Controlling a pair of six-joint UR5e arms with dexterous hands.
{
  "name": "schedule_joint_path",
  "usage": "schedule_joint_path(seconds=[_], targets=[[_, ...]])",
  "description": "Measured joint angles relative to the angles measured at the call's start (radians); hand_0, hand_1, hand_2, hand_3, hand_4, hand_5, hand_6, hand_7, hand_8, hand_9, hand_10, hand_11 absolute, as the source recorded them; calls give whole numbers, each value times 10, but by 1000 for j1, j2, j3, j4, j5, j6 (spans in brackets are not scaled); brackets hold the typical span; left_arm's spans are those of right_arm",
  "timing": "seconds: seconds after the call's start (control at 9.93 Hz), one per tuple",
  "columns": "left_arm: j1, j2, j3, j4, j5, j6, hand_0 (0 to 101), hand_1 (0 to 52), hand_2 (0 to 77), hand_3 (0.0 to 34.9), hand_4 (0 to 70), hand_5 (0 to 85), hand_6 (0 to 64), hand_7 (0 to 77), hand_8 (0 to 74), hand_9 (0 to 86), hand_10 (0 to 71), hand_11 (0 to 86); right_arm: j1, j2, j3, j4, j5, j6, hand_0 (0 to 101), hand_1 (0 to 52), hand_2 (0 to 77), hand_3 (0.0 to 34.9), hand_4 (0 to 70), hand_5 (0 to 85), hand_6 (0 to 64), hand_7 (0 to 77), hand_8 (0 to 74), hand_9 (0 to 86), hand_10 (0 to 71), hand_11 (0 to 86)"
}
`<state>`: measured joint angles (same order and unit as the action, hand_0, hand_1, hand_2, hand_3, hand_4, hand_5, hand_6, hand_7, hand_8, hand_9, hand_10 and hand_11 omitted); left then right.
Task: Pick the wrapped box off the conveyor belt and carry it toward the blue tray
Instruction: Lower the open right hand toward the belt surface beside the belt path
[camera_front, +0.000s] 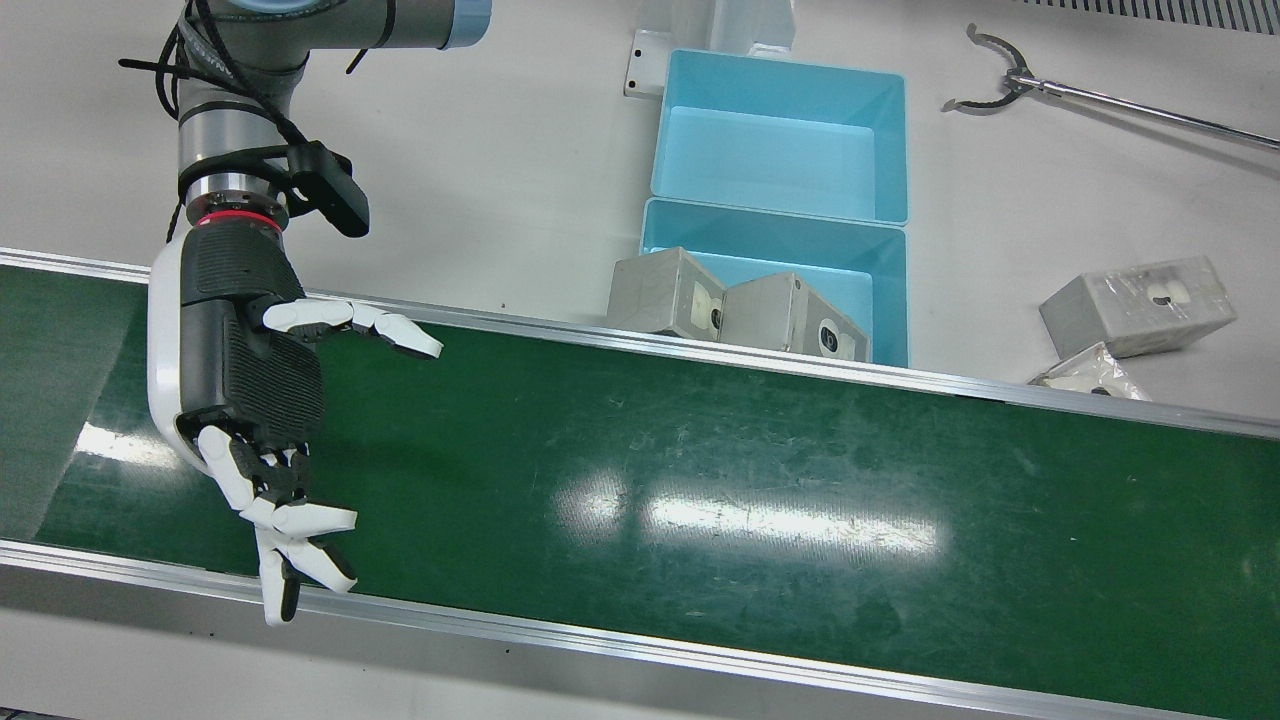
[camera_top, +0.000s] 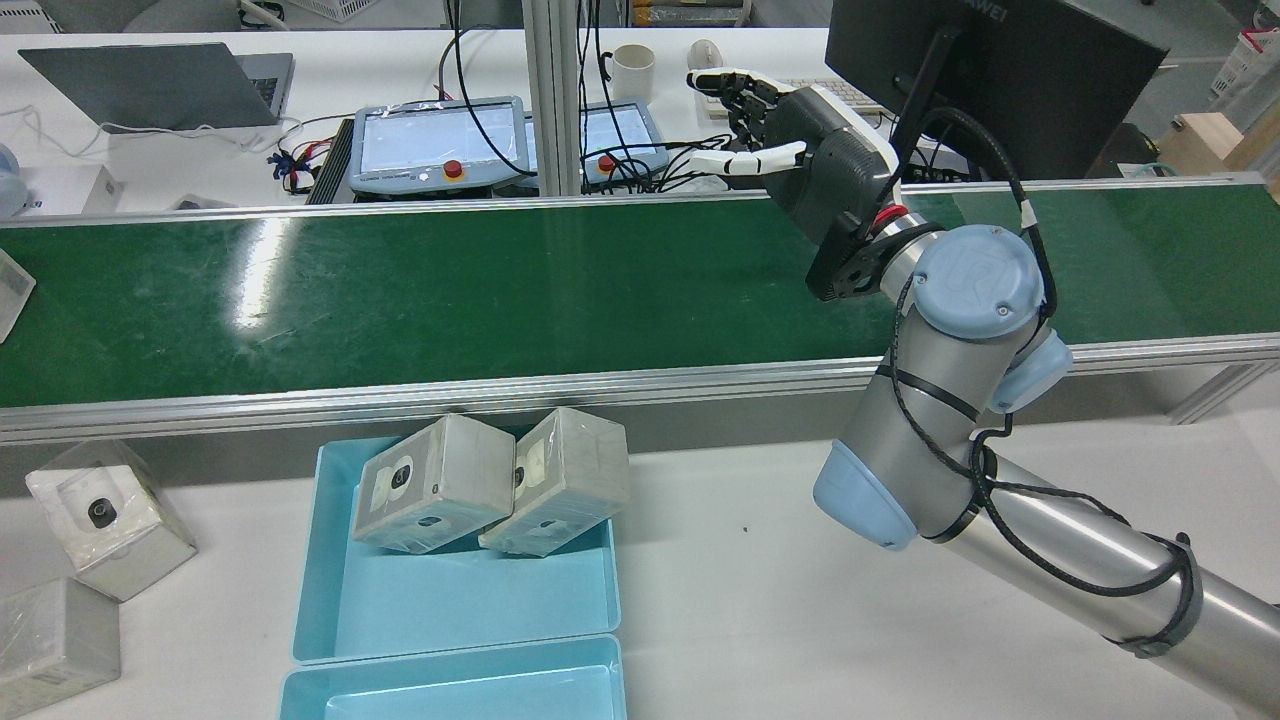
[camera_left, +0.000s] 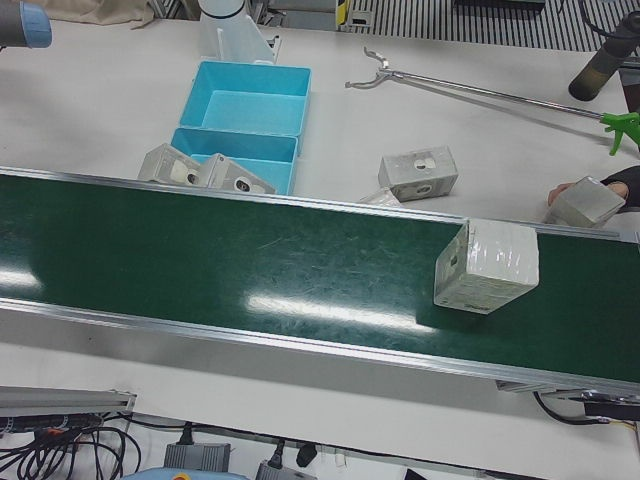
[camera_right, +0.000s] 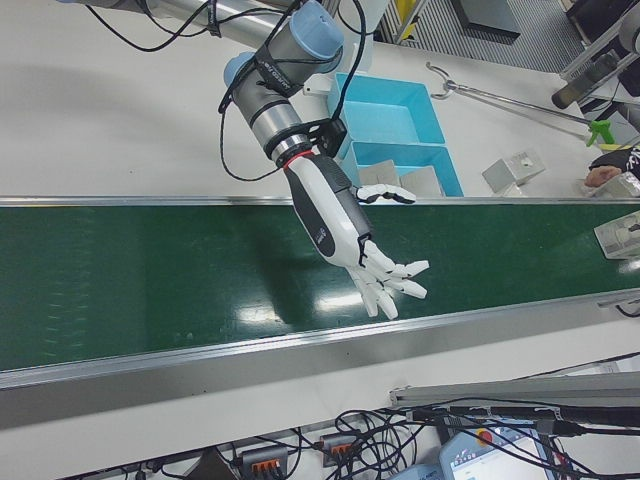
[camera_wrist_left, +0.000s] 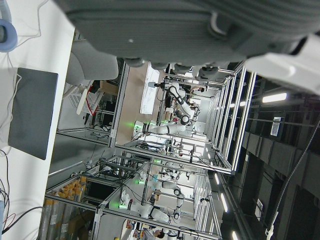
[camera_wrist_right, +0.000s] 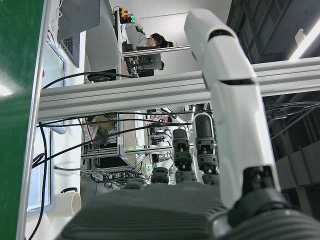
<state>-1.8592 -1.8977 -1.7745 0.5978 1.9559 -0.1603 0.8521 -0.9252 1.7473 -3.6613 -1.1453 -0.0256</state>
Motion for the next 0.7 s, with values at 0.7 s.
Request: schedule_joint_path(seconds=[0.7], targets=[[0,0,0,0,0,0,0,0,5,0,0,11,5,5,5,0,5,5,-30,-2,-56,42,1,9,512,185,131,0,104,251,55,60,16,38,0,5]])
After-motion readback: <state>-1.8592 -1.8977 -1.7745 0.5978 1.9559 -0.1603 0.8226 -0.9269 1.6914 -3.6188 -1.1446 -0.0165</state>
